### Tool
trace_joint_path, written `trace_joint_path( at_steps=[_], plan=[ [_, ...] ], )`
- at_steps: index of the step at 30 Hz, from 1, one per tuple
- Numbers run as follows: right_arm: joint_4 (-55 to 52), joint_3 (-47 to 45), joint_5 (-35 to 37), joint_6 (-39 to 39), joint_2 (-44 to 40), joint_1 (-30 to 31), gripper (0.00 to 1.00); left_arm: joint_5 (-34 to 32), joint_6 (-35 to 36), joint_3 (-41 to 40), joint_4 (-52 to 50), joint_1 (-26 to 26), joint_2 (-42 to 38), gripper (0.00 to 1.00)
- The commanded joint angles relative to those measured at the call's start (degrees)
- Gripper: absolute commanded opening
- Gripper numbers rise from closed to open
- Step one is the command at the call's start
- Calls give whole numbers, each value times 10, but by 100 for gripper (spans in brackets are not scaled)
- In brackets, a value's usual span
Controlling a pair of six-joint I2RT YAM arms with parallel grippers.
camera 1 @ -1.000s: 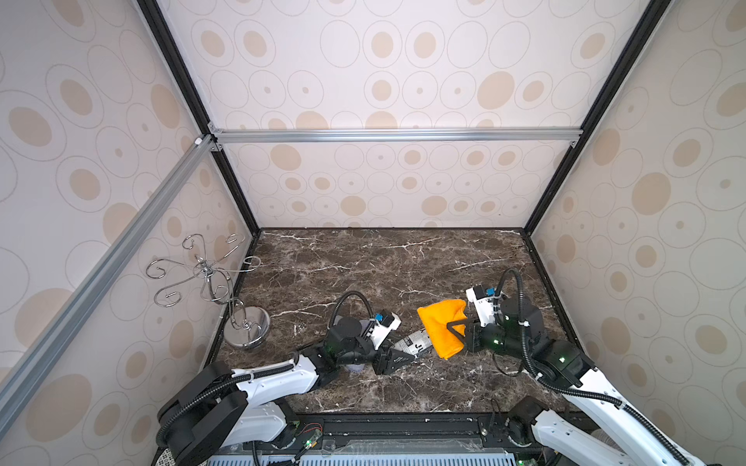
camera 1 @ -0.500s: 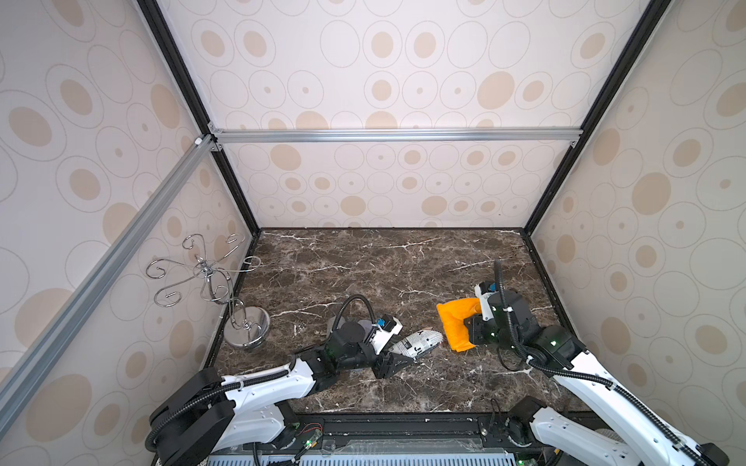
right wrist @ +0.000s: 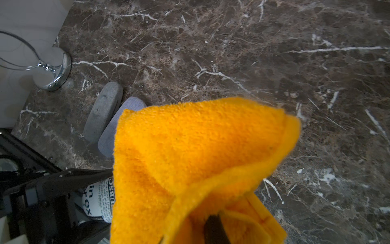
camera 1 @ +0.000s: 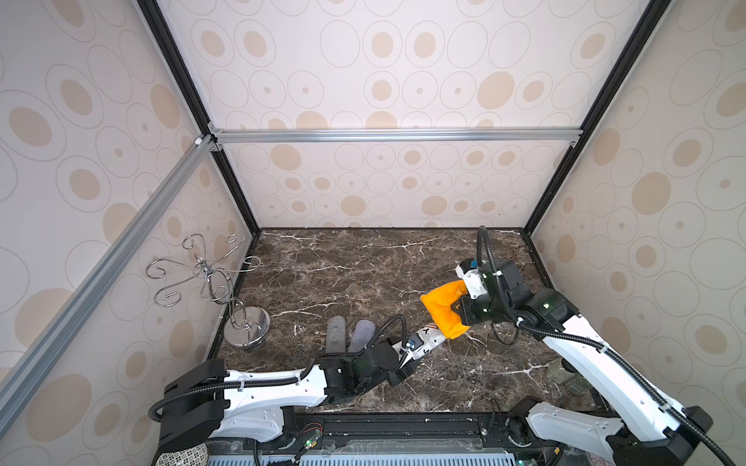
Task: Wipe the eyeglass case
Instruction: Wipe the dirt from the eyeglass case.
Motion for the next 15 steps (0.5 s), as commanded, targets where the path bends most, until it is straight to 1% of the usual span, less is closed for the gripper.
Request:
trace_joint_path(
  at_steps=[1,4,7,10,15],
  plan=[
    [-41,35,-58,-55,35,-4,0,-128,76,32,-2,-25,19,48],
    [-65,67,-103,-88,79,-3,0,-160,112,35,20,-41,32,48],
    [-84,96,-135,-111,126,-2,0,-169,141,45,30,-53,43,48],
    [-90,115,-144,-130,161,5,0,-167,162,55,36,-59,56,48],
    [-113,148,-146,-165,212,49,0,-145,179,75,31,-63,70,48]
  ],
)
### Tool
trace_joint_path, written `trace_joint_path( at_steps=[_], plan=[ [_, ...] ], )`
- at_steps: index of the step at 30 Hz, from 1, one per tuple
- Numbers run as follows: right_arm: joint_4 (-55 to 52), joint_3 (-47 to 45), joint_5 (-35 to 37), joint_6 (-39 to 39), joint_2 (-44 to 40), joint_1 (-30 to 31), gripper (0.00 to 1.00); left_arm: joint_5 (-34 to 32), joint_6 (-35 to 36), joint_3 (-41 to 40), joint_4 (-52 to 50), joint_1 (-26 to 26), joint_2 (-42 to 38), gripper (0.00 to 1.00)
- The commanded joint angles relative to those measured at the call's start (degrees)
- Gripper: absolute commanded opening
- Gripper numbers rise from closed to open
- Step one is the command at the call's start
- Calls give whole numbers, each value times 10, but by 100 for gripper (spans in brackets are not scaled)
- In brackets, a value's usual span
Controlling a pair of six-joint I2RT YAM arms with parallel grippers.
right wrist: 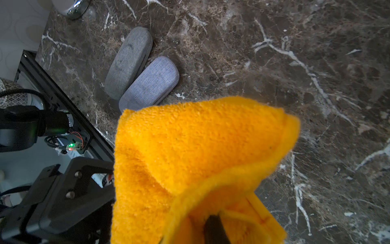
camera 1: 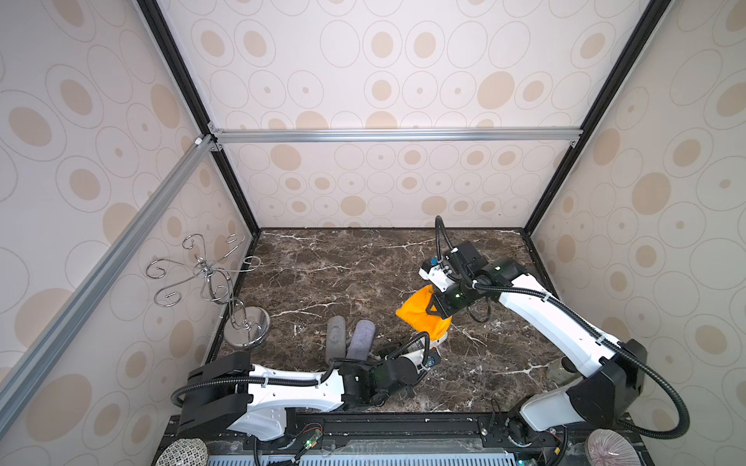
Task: Wipe the eyeglass case
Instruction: Wipe the dirt from the eyeglass case.
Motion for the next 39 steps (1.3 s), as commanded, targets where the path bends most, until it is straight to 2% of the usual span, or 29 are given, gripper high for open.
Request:
trace_joint_path(
  at_steps=[1,5,8,11,16,20,30,32,35,39],
  plan=[
    [-42,30,-25,-47,21,31,0,-3,36,35,19,-9,5,48],
    [-30,18,-7,-44,29,40,0,-3,40,44,11,-10,11,48],
    [-33,2,59,-30,28,38,0,-4,39,42,7,-11,9,47],
    [-46,-19,105,-12,23,15,0,-7,37,36,4,-11,6,47],
    [-44,-55,130,-1,3,-31,0,-14,34,27,1,-11,0,47],
    [-45,-38,88,-8,11,-28,0,-14,36,25,4,-11,0,47],
    [-6,21,-10,-5,51,50,0,-12,30,33,11,-12,21,47],
    [1,11,-1,1,49,50,0,-12,27,28,16,-11,19,47],
    [-5,-9,52,15,45,44,0,-14,25,22,19,-11,16,47],
    [-4,-48,87,37,22,-6,0,-16,24,20,19,-11,18,47]
  ],
)
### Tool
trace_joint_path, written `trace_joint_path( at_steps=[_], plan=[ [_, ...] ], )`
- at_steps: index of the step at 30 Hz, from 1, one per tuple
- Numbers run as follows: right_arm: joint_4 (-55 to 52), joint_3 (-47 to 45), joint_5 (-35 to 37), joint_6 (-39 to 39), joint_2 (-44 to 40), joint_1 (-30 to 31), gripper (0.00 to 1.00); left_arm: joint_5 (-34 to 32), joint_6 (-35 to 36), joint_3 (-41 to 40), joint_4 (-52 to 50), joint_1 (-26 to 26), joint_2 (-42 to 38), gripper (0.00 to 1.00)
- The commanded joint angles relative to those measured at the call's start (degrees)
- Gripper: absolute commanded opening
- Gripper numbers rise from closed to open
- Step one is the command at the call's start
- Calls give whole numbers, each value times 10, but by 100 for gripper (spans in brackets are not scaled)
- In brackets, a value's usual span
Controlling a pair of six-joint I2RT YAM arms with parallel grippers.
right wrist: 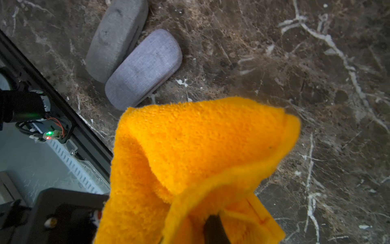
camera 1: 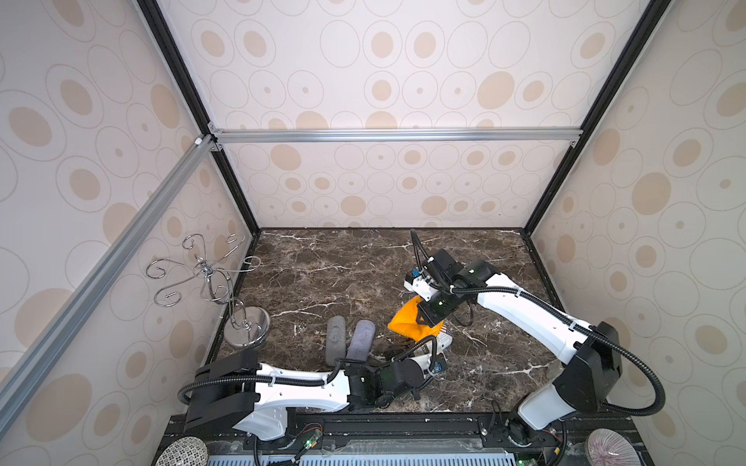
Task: Wipe the eyeglass case
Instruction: Wipe the dirt from the eyeglass case.
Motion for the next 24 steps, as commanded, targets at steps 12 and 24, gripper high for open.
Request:
trace_joint_path(
  at_steps=[12,24],
  plan=[
    [-9,-10,9,23,-22,-24,0,-22,-6,0,44,1,3,47],
    [-22,4,53,23,-1,5,0,-31,-16,-6,40,4,-4,46]
  ],
)
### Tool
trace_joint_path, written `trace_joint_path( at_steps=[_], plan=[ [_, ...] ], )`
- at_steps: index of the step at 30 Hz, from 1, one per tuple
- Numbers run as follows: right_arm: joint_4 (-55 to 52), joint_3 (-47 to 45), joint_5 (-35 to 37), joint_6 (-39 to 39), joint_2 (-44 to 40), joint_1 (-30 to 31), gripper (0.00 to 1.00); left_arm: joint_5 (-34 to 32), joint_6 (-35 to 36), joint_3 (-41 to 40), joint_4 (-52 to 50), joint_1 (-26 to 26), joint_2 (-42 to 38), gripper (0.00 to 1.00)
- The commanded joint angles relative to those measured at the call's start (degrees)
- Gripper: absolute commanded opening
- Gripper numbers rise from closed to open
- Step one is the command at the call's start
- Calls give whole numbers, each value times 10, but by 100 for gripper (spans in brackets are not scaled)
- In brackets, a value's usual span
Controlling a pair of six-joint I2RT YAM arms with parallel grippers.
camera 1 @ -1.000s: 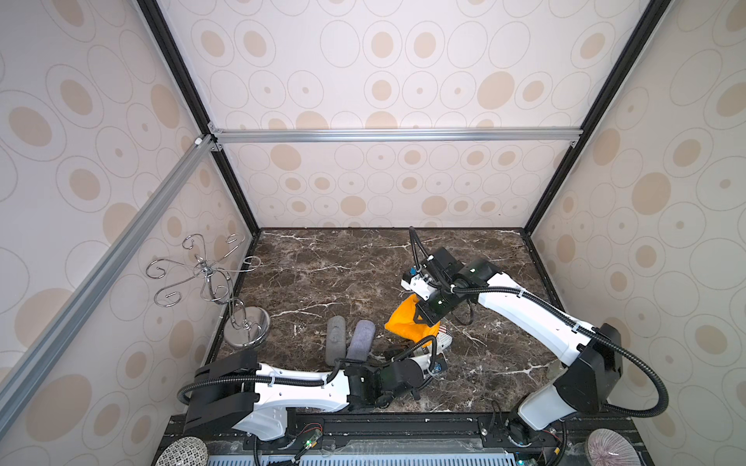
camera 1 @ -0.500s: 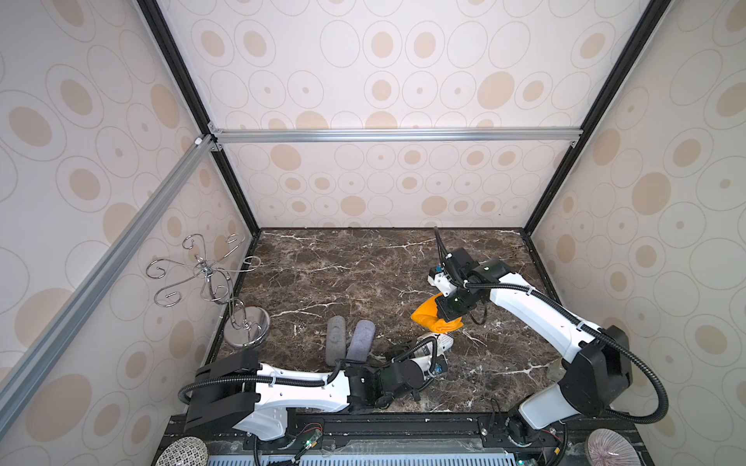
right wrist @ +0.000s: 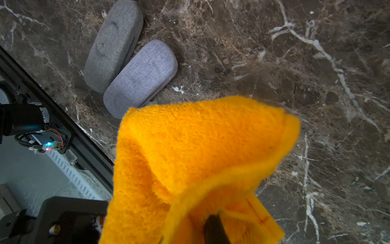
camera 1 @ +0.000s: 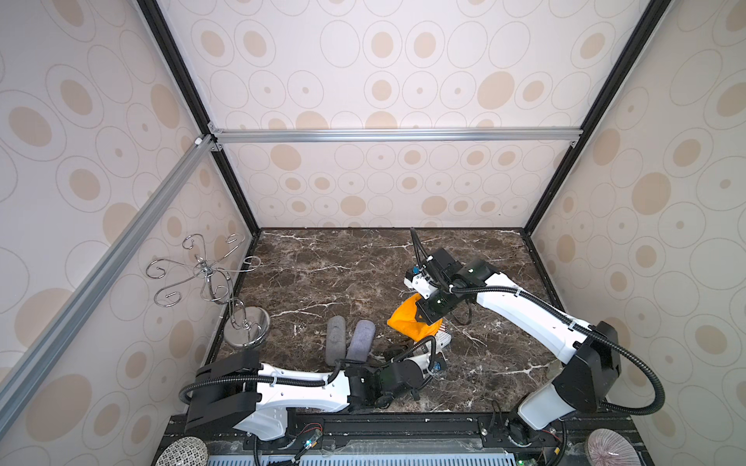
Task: Wipe the eyeglass case
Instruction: Wipe the dirt from the eyeglass case.
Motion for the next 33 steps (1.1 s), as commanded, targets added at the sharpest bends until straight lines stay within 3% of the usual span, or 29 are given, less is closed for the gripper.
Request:
trace_joint_path(
  at_steps=[1,8,11,16,28,33],
  plan=[
    [-27,-27,39,6,-13,-27,0,-14,-12,1,23,6,-9,46],
    [-7,-104,40,28,-96,-128,0,14,-65,-6,6,22,-19,44],
    [19,-148,20,45,-143,-166,0,55,-113,-16,-3,40,-41,43],
    [59,-214,17,90,-224,-183,0,123,-202,-28,-25,88,-63,46],
    [169,-309,-75,130,-352,-182,0,511,-494,-64,110,303,-121,48],
    [274,-354,-133,170,-386,-181,0,622,-579,-52,187,348,-103,47]
  ],
)
